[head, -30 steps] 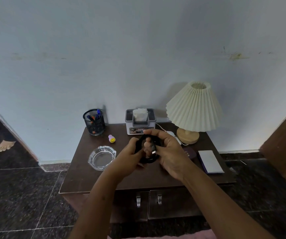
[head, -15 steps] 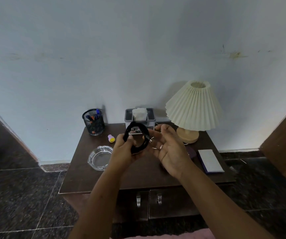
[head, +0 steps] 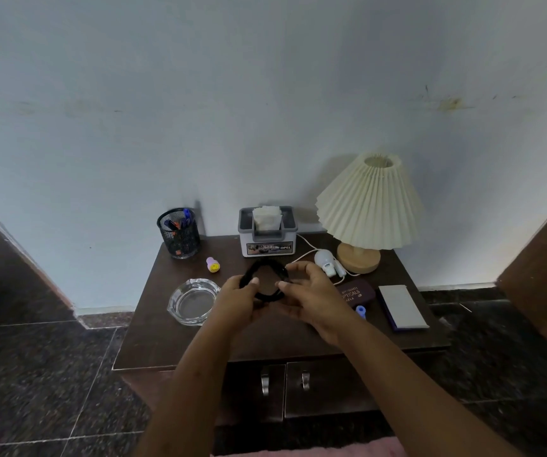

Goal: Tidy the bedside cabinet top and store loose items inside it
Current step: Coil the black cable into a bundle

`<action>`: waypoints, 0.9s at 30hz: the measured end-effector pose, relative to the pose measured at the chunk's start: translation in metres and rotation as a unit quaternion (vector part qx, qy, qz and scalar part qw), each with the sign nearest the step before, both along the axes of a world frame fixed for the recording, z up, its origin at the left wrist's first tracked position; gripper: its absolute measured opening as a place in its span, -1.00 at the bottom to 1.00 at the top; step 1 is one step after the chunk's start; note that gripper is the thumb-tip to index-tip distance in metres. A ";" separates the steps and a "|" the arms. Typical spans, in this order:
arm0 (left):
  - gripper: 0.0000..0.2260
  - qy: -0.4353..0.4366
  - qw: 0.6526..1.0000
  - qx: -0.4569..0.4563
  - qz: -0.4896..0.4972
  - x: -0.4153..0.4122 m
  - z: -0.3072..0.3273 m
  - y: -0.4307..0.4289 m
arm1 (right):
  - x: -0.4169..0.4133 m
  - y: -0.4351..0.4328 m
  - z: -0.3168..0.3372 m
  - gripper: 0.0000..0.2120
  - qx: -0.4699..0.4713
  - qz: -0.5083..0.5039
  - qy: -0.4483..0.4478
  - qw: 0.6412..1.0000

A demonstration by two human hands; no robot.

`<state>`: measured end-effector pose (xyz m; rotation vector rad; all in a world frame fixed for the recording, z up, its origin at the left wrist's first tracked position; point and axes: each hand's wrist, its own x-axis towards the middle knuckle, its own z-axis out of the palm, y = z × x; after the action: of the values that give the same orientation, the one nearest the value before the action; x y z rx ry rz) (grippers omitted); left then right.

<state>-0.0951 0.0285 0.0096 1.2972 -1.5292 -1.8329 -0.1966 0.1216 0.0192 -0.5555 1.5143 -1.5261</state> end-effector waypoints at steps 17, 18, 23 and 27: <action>-0.60 -0.124 0.992 -0.018 -0.025 -0.012 -0.048 -0.013 | -0.023 -0.027 -0.054 -0.70 0.190 0.085 0.349 0.914; -0.60 -0.129 0.991 -0.022 -0.034 -0.013 -0.050 -0.012 | -0.024 -0.029 -0.057 -0.69 0.197 0.092 0.359 0.908; -0.58 -0.176 0.982 -0.040 -0.065 -0.020 -0.058 -0.012 | -0.022 -0.036 -0.067 -0.64 0.233 0.128 0.403 0.876; -0.56 -0.191 0.977 -0.028 -0.090 -0.026 -0.069 -0.011 | -0.021 -0.035 -0.074 -0.62 0.258 0.186 0.432 0.844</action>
<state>-0.1215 0.0173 -0.0595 1.5997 -1.9393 -1.6969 -0.2179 0.0864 -0.0549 -1.2149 2.2083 -0.4887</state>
